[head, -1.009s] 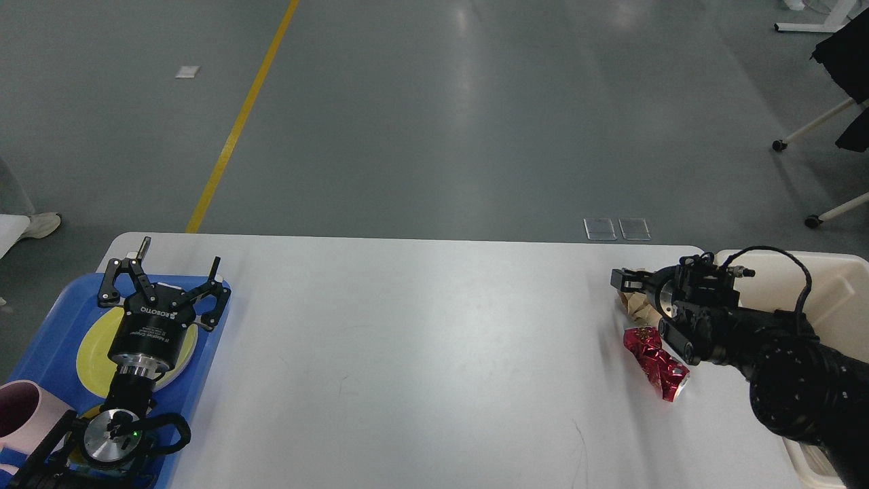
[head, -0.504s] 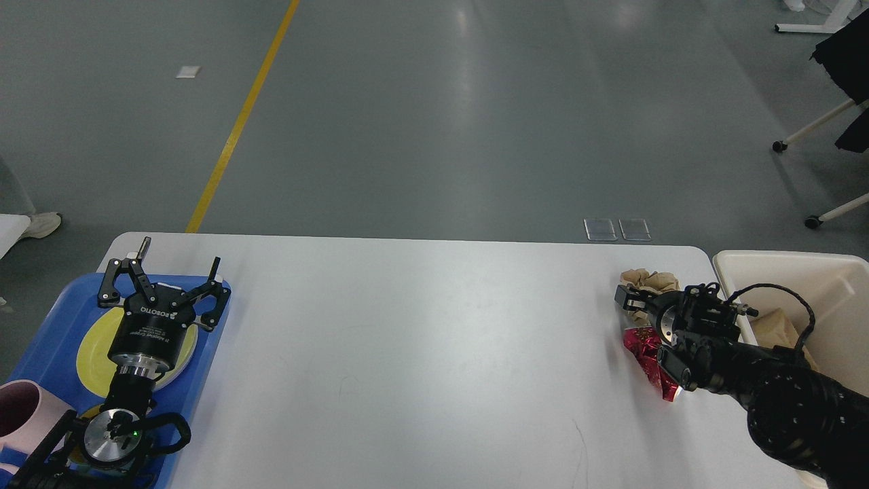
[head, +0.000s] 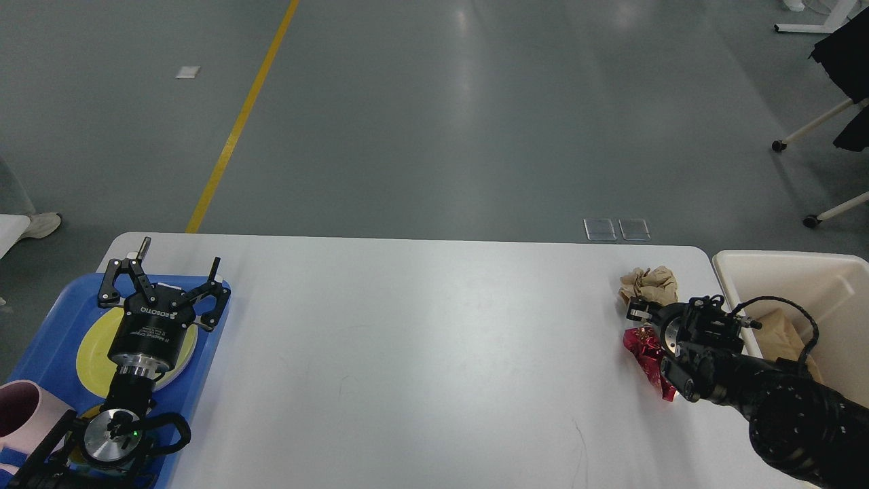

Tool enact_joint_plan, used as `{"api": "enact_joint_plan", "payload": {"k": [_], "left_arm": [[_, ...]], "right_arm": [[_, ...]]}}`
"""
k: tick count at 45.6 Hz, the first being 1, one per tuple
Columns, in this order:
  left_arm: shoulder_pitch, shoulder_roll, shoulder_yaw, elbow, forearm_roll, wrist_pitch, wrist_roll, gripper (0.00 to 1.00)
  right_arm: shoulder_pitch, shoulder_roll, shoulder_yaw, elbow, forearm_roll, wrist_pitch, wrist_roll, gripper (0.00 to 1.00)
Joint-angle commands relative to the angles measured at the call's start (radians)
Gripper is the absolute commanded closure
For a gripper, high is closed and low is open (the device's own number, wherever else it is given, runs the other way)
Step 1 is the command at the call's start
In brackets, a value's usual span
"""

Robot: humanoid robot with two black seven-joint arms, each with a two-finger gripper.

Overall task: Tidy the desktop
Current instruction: 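Lower the right gripper and grasp the crumpled paper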

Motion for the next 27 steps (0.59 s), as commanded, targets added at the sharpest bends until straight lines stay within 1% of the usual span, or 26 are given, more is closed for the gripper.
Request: {"api": "enact_joint_plan", "payload": {"k": [1,27], "left_arm": [[-0.001,0.000,0.000,-0.001,-0.001,0.000,0.000,0.03],[-0.001,0.000,0.000,-0.001,0.001,0.000,0.000,0.03]], "right_arm": [[-0.002,-0.001,0.002,0.003,0.000,0.002,0.000,1.00],[0.018,-0.021,0.006,0.021,0.005,0.012,-0.009,1.00]]}}
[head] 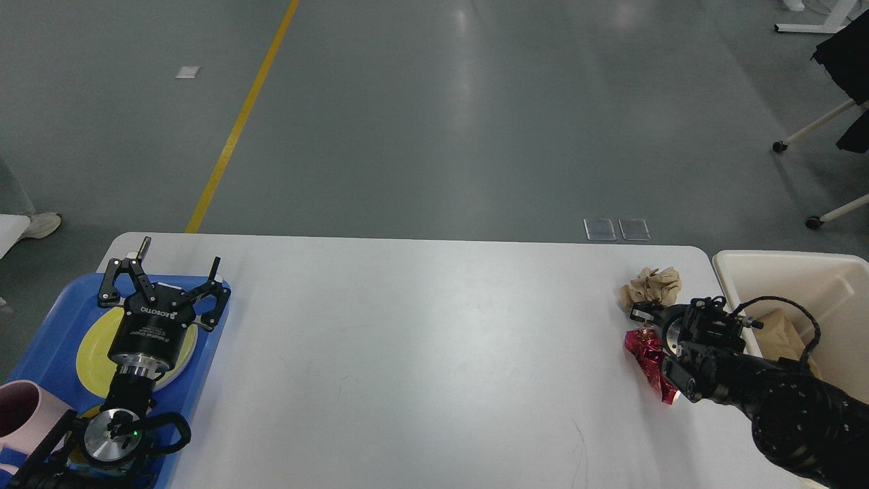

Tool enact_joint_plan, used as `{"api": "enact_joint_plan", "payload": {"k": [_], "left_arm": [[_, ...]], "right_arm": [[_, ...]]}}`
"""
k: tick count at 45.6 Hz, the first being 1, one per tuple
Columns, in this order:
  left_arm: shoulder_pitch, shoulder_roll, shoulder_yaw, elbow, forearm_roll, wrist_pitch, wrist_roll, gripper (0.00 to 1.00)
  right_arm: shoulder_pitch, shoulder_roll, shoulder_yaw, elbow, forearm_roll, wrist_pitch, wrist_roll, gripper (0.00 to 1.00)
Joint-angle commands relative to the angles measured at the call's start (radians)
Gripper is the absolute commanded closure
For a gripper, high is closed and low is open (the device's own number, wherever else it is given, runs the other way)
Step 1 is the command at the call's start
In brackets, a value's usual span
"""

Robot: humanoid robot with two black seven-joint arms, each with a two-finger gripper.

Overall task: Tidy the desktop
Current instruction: 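Lower the right gripper and grasp the crumpled paper, then lift the crumpled paper and carry it over the bin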

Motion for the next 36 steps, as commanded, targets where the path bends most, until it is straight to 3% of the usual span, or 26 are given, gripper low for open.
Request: {"api": "enact_joint_plan", "payload": {"k": [1,5,10,12,18,28,36], "left_arm": [[0.001,0.000,0.000,0.001,-0.001,0.000,0.000,0.03],[-0.001,0.000,0.000,0.000,0.000,0.000,0.000,0.03],[-0.001,0.000,0.000,0.001,0.000,0.000,0.000,0.03],[-0.001,0.000,0.000,0.000,0.000,-0.002,0.000,0.03],[-0.001,0.000,0.000,0.000,0.000,-0.002,0.000,0.03],[-0.001,0.000,0.000,0.000,0.000,-0.005,0.000,0.03],[0.001,0.000,0.000,0.000,-0.001,-0.005,0.000,0.03]], "right_arm": [[0.016,-0.015,0.007,0.005,0.005,0.005,0.000,1.00],[0.062,-0.036,0.039,0.059,0.007,0.012,-0.003,1.00],[0.217,-0.140,0.065,0.313,0.004,0.031,-0.019,1.00],[0.330,-0.222,0.051,0.477,-0.001,0.045,-0.058,1.00],[0.560,-0.312,-0.039,0.718,0.000,0.158,-0.140,1.00],[1.025,-0.328,-0.297,1.082,0.017,0.370,-0.140,1.00],[1.361,-0.257,-0.465,1.341,0.151,0.514,-0.132,1.00]]}}
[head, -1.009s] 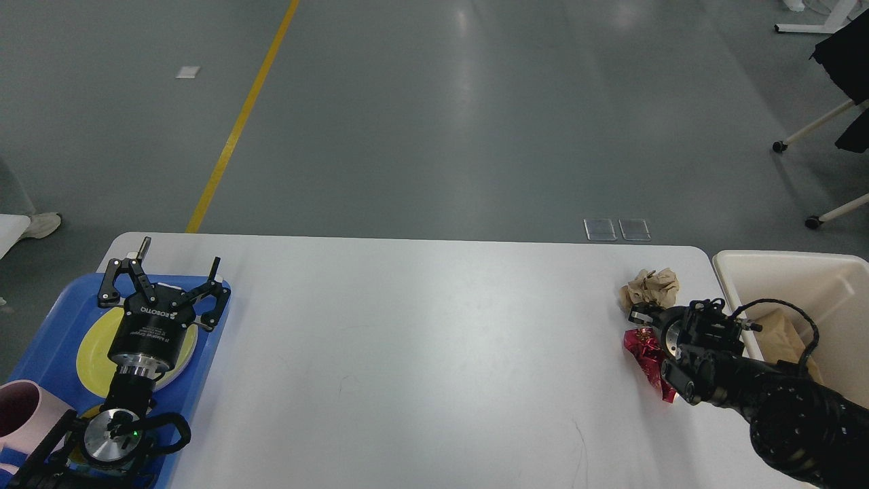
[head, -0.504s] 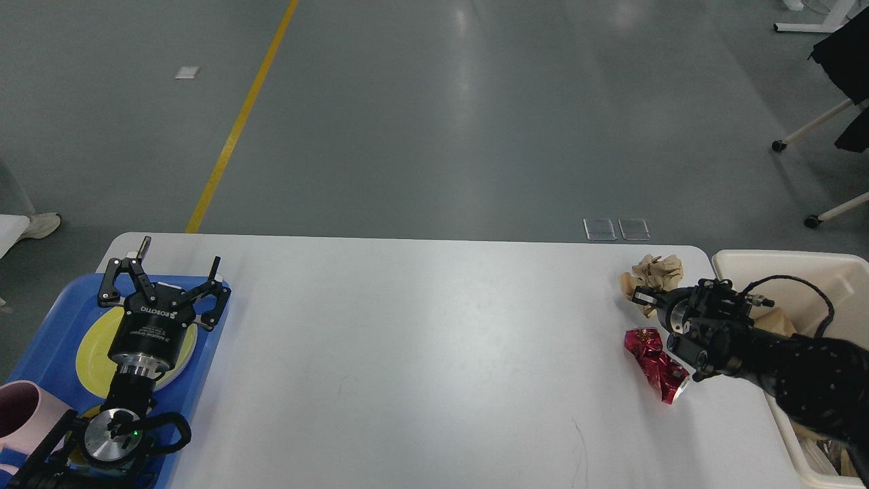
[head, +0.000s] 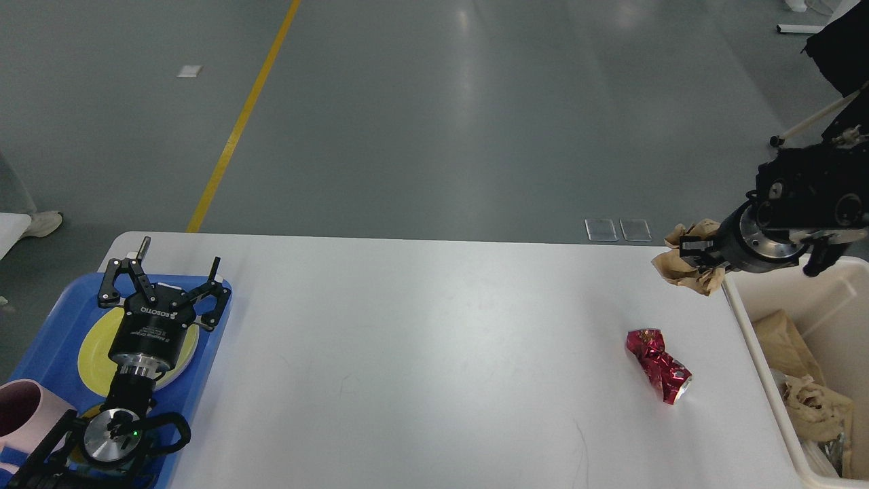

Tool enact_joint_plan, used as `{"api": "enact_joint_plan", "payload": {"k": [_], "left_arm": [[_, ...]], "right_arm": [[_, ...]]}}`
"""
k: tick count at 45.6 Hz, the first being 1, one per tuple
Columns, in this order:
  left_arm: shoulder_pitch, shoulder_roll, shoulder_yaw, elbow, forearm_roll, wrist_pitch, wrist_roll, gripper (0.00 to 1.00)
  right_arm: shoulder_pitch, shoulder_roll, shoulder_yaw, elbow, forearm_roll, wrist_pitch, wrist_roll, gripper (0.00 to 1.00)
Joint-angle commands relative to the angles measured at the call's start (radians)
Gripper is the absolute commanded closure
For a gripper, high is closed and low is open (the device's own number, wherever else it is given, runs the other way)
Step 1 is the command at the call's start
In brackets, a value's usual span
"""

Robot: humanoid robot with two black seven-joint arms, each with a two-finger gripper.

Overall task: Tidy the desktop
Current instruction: 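Lift the crumpled paper and carry it over the bin, then release the crumpled paper into the bin and withdraw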

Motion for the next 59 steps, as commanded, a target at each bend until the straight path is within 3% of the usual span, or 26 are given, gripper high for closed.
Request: {"api": "enact_joint_plan", "payload": {"k": [1,5,7,11,16,27,34,38,44,51,59], "left_arm": [[0.001,0.000,0.000,0.000,0.000,0.000,0.000,0.03],[0.001,0.000,0.000,0.001,0.000,0.002,0.000,0.03],[-0.001,0.000,0.000,0.001,0.000,0.002,0.000,0.03],[-0.001,0.000,0.000,0.001,0.000,0.002,0.000,0.03],[-0.001,0.000,0.000,0.000,-0.001,0.002,0.000,0.03],[0.001,0.000,0.000,0.001,-0.001,0.003,0.000,0.03],[0.001,0.000,0.000,0.000,-0.002,0.003,0.000,0.03],[0.001,0.000,0.000,0.001,-0.001,0.003,0.000,0.03],[0.001,0.000,0.000,0.001,0.000,0.003,0.000,0.03],[0.001,0.000,0.000,0.001,0.000,0.003,0.000,0.03],[-0.001,0.000,0.000,0.000,0.000,0.003,-0.001,0.03]], "right_arm": [[0.214,0.051,-0.116,0.166,0.106,0.105,0.006,1.00],[0.302,0.055,-0.165,0.242,0.142,0.175,0.029,1.00],[0.340,0.058,-0.196,0.272,0.145,0.201,0.069,1.00],[0.401,0.063,-0.266,0.302,0.143,0.249,0.190,1.00],[0.417,0.074,-0.325,0.310,0.143,0.274,0.256,1.00],[0.399,-0.035,-0.380,0.289,0.125,0.249,0.247,1.00],[0.261,-0.243,-0.424,0.214,-0.002,0.108,0.218,1.00],[0.124,-0.435,-0.401,0.070,-0.107,0.028,0.160,1.00],[-0.213,-0.558,-0.210,-0.211,-0.134,0.020,0.161,1.00],[-0.656,-0.549,0.140,-0.484,-0.134,0.011,0.161,1.00],[-1.068,-0.388,0.418,-0.812,-0.138,-0.027,0.160,1.00]]}}
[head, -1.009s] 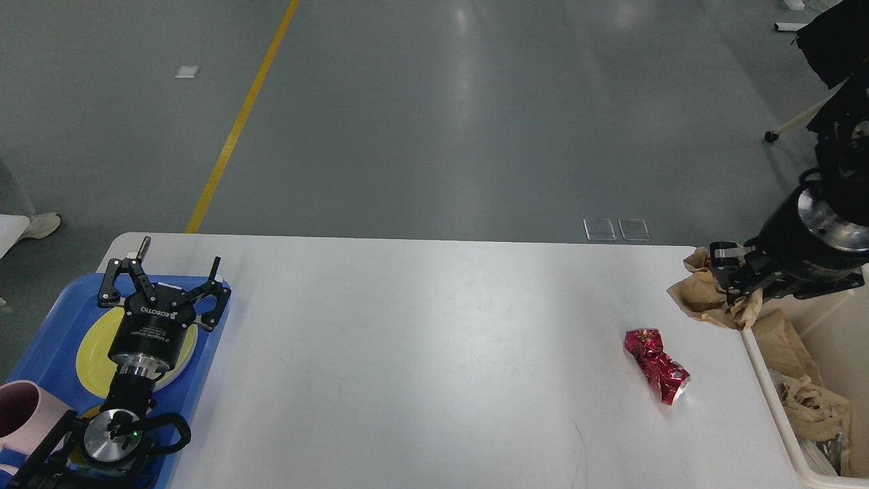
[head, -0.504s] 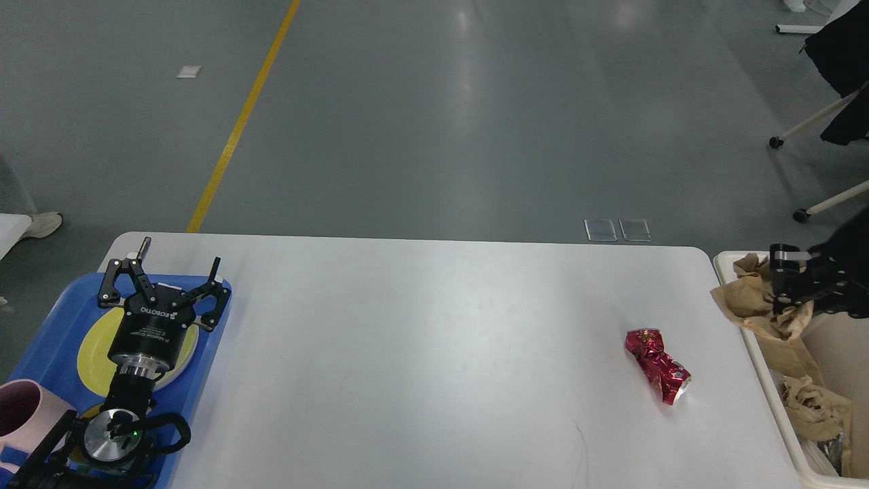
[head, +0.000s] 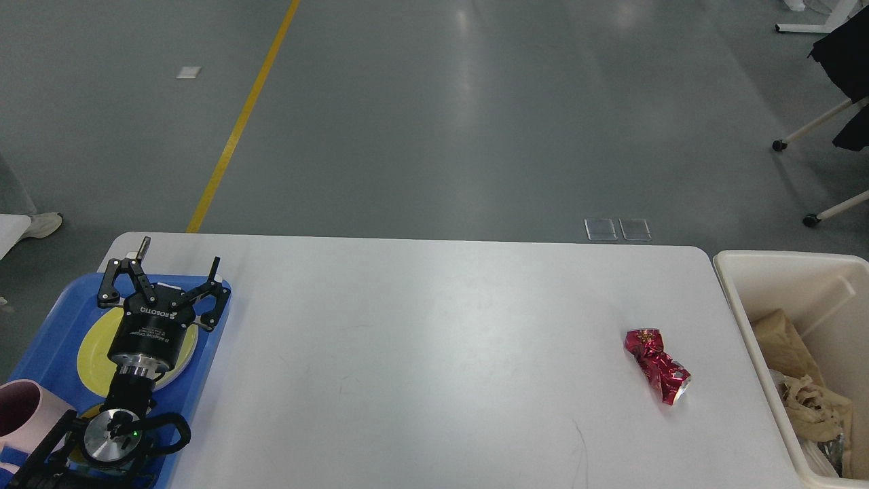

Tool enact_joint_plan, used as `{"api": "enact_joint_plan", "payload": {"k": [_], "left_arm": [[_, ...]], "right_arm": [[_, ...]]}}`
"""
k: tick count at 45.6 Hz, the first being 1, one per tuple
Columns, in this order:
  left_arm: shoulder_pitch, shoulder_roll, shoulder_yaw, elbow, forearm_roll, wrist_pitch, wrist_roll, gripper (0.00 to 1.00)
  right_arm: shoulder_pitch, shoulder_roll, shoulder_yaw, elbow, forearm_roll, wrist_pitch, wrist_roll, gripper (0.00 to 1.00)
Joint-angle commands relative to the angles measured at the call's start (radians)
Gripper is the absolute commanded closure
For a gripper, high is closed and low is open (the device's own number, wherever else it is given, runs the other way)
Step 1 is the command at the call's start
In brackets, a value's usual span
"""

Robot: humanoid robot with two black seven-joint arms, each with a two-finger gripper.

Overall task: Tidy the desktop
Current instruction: 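Release the crumpled paper into the bin and withdraw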

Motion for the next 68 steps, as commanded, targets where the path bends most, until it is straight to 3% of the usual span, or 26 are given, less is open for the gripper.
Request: {"api": "enact_joint_plan", "payload": {"k": [1,7,13,24,36,37,40,44,68], "left_arm": [[-0.002,0.000,0.000,-0.001,0.000,0.000,0.001,0.03],[0.000,0.000,0.000,0.001,0.000,0.000,0.001,0.03],[0.000,0.000,0.000,0.001,-0.001,0.000,0.001,0.03],[-0.002,0.000,0.000,-0.001,0.000,0.000,0.001,0.03],[0.000,0.000,0.000,-0.001,0.000,0.000,-0.001,0.03],[-0.002,0.000,0.000,-0.001,0.000,0.000,0.001,0.03],[-0.002,0.000,0.000,0.001,0.000,0.000,0.001,0.03],[-0.002,0.000,0.000,0.001,-0.001,0.000,0.001,0.03],[-0.002,0.000,0.000,0.001,0.000,0.000,0.001,0.03]], "right_arm": [[-0.279,0.140,0.166,-0.260,-0.002,-0.038,-0.001,1.00],[-0.483,0.330,0.194,-0.527,0.006,-0.115,-0.003,1.00],[-0.599,0.457,0.206,-0.679,0.026,-0.178,-0.011,1.00],[-0.653,0.503,0.260,-0.702,0.038,-0.253,-0.052,1.00],[-0.669,0.503,0.263,-0.702,0.037,-0.256,-0.055,1.00],[-0.672,0.503,0.263,-0.702,0.037,-0.258,-0.055,0.93],[-0.675,0.503,0.265,-0.706,0.037,-0.273,-0.054,0.48],[-0.676,0.500,0.266,-0.702,0.037,-0.342,-0.050,0.00],[-0.681,0.500,0.263,-0.695,0.037,-0.373,-0.049,0.00]]}}
